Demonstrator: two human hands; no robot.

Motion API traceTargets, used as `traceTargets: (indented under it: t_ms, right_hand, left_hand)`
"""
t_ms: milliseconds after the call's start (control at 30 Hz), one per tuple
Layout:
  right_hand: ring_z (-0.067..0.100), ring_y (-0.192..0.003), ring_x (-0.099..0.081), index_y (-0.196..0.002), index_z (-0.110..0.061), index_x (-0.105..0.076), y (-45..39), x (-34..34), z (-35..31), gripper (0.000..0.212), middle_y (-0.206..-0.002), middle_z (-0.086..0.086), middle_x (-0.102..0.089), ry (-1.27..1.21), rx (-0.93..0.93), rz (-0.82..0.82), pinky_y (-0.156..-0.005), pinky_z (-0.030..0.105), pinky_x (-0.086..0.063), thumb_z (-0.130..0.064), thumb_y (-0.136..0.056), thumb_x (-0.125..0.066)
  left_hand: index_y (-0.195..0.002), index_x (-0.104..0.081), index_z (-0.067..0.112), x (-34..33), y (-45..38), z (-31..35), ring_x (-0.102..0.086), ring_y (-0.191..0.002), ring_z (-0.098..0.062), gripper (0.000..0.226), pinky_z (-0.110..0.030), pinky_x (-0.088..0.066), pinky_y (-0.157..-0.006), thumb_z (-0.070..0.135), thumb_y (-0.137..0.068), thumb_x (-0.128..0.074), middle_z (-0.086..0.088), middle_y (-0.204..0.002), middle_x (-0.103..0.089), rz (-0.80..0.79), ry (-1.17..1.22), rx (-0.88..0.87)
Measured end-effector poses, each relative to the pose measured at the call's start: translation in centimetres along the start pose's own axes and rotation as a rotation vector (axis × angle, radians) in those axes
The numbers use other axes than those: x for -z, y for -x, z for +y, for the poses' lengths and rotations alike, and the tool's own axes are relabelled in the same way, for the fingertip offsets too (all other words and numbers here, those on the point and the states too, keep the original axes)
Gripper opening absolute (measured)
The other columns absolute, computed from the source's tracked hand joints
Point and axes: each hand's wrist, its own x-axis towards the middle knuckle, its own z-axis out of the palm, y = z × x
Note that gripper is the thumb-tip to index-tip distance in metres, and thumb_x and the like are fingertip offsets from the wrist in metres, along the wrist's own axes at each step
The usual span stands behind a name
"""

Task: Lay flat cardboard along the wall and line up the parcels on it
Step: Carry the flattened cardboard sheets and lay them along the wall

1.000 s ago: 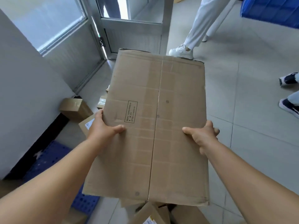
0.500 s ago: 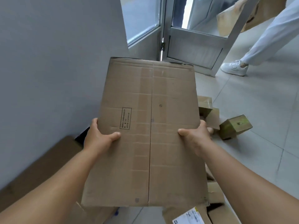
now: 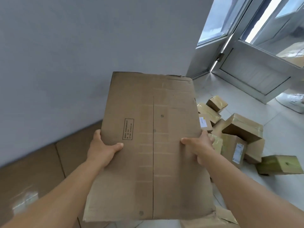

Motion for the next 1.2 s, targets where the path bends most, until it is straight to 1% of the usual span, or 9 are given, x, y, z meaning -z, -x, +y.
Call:
traceTargets:
  t_ms: [133,367,467,533,633,733,867,1033,1200]
  right_hand:
    - [0.033,-0.118,-0.039,-0.125,-0.023,-0.042,-1.2,-2.0,-1.3,0.071,-0.128,0.007,-0.032,0.111,0.021,-0.053,-0.100,0.046,-0.042,-0.036,-0.065,-0.078]
    - [0.033,-0.119,-0.036,-0.132,-0.023,-0.038,-5.5,-3.7,-3.0,0.071,-0.133,0.008,-0.032,0.277,0.024,-0.125,-0.097,0.041,-0.040,-0.036,-0.073,-0.075]
    - [0.034,-0.120,-0.036,-0.130,-0.023,-0.040,-9.0,-4.2,-2.9,0.069,-0.133,0.009,-0.033,0.302,0.039,-0.173,-0.101,0.046,-0.040,-0.035,-0.073,-0.076]
    - [0.034,-0.119,-0.037,-0.129,-0.022,-0.041,-11.8,-4.3,-2.8,0.068,-0.131,0.009,-0.033,0.324,0.047,-0.205,-0.100,0.047,-0.041,-0.035,-0.072,-0.077]
    - [0.034,-0.113,-0.042,-0.128,-0.021,-0.043,-15.8,-4.2,-2.7,0.069,-0.124,0.008,-0.033,0.365,0.071,-0.244,-0.098,0.047,-0.043,-0.033,-0.071,-0.079]
    - [0.036,-0.113,-0.042,-0.126,-0.021,-0.045,-19.6,-4.3,-2.9,0.068,-0.125,0.009,-0.033,0.407,0.100,-0.261,-0.098,0.049,-0.042,-0.031,-0.069,-0.080]
    - [0.037,-0.112,-0.043,-0.120,-0.023,-0.047,-23.4,-5.4,-3.2,0.064,-0.127,0.010,-0.037,0.486,0.158,-0.279,-0.097,0.051,-0.043,-0.034,-0.065,-0.079]
    - [0.037,-0.121,-0.040,-0.139,-0.025,-0.035,-26.6,-7.5,-3.4,0.079,-0.136,0.009,-0.032,0.514,0.201,-0.326,-0.104,0.050,-0.037,-0.032,-0.073,-0.077]
    - [0.036,-0.123,-0.039,-0.143,-0.026,-0.031,-28.3,-9.8,-1.9,0.079,-0.138,0.008,-0.030,0.518,0.210,-0.363,-0.106,0.051,-0.036,-0.031,-0.077,-0.075]
  left_hand:
    - [-0.145,-0.027,0.023,-0.1,-0.4,-1.8,-0.055,-0.117,-0.026,0.093,-0.039,-0.044,-0.099,0.026,-0.071,-0.082,-0.002,-0.132,-0.055,0.032,0.060,0.085]
    - [-0.135,-0.038,0.025,-2.9,-2.6,-3.0,-0.060,-0.108,-0.026,0.085,-0.045,-0.048,-0.097,0.026,-0.064,-0.085,-0.002,-0.121,-0.062,0.074,0.128,0.224]
    - [-0.142,-0.032,0.021,-5.4,-3.3,-2.5,-0.057,-0.111,-0.023,0.090,-0.036,-0.044,-0.098,0.021,-0.068,-0.084,0.002,-0.121,-0.059,0.117,0.159,0.261]
    - [-0.144,-0.030,0.018,-7.7,-3.9,-1.9,-0.056,-0.107,-0.020,0.089,-0.029,-0.043,-0.092,0.014,-0.072,-0.081,0.002,-0.117,-0.055,0.138,0.218,0.281]
    - [-0.147,-0.023,0.020,-11.4,-5.3,-1.6,-0.055,-0.113,-0.021,0.096,-0.035,-0.044,-0.099,0.014,-0.071,-0.081,0.000,-0.126,-0.053,0.146,0.292,0.338]
    - [-0.144,-0.025,0.026,-15.0,-6.5,-1.8,-0.056,-0.114,-0.021,0.097,-0.041,-0.046,-0.100,0.023,-0.066,-0.083,0.006,-0.129,-0.054,0.146,0.345,0.387]
    - [-0.148,-0.019,0.022,-18.7,-7.9,-2.4,-0.053,-0.116,-0.020,0.094,-0.039,-0.043,-0.103,0.013,-0.075,-0.078,0.000,-0.134,-0.051,0.164,0.423,0.443]
    - [-0.152,-0.016,0.021,-20.9,-10.1,-3.6,-0.047,-0.127,-0.022,0.097,-0.040,-0.040,-0.106,0.012,-0.077,-0.078,-0.002,-0.146,-0.041,0.201,0.432,0.462]
    - [-0.149,-0.021,0.026,-22.5,-12.0,-5.5,-0.045,-0.128,-0.022,0.095,-0.041,-0.040,-0.107,0.013,-0.074,-0.078,-0.003,-0.146,-0.040,0.190,0.310,0.460]
